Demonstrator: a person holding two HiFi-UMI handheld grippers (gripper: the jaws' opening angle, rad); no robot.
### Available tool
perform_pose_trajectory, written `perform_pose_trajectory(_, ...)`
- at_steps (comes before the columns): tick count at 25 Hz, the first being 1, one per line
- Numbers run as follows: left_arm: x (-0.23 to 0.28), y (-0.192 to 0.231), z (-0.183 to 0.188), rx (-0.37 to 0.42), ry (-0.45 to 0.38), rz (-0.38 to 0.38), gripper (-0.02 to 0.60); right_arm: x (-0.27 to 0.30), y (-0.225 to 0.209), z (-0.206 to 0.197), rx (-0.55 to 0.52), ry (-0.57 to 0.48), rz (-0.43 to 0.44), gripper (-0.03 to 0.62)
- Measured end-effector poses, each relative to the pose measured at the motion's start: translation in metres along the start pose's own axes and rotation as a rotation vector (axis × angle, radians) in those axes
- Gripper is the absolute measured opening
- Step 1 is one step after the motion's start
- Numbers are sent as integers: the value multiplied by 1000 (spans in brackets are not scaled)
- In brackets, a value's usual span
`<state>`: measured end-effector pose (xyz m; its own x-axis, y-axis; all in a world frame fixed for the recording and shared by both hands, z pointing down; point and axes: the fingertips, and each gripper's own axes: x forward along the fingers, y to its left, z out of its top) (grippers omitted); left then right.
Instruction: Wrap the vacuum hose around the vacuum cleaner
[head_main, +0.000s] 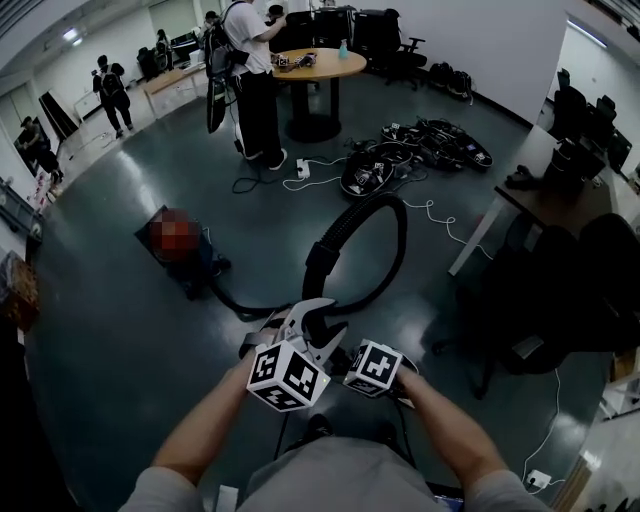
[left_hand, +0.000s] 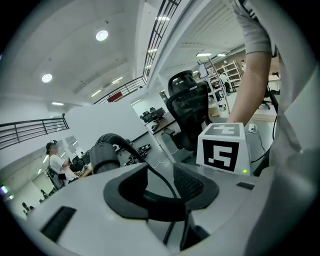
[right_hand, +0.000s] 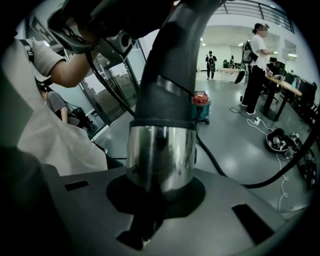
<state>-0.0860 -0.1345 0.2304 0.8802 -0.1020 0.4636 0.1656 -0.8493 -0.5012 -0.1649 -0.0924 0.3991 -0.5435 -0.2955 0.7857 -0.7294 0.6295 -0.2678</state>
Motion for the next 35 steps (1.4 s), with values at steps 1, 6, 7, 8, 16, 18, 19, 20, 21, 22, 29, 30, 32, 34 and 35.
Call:
perform_pose_trajectory(1,0,3,-4,-2,3,3,167,1,0,0,14,4,-5,52)
perform_pose_trajectory(6,-4,9,-13,6,-13,7,166,10,2,1,61,14,-7,52)
perform_pose_trajectory(7,-6,12,-15,-16,-18,21,166,13,4,3,67,18,-4,52)
perform_pose_trajectory(8,-10,17,-17,-47,-24,41,166,17,6,3,71,24,-2,52)
perform_pose_trajectory(16,-27,72,-33,-310,-16,199,169,35,7,16,71,75,2,52)
perform_pose_trajectory(18,-33,85,-42,-372,-3,255,174,41,8,19,55,85,10,52)
perform_pose_trajectory(19,-35,90,-47,-411,6,266,184,43,7,21,47,92,11,52)
perform_pose_trajectory(20,-38,94,-53,-448,17,275,198,45,7,22,40,100,14,52)
perform_pose_trajectory(21,-40,97,-59,-482,31,290,260,47,8,22,31,107,19,52)
perform_pose_trajectory(22,-43,100,-66,-515,46,308,267,49,9,22,22,114,26,52)
perform_pose_trajectory(29,-29,100,-121,-760,164,288,278,56,10,26,-75,164,86,52)
perform_pose_trajectory(30,-26,100,-127,-799,166,282,278,57,8,26,-90,174,93,52)
perform_pose_trajectory(32,-21,100,-136,-853,172,281,276,58,4,25,-119,199,108,52)
perform_pose_trajectory(34,-19,99,-145,-908,179,294,241,58,0,20,-142,228,137,52)
perform_pose_trajectory(35,-18,100,-150,-957,173,304,228,58,-1,18,-150,239,162,52)
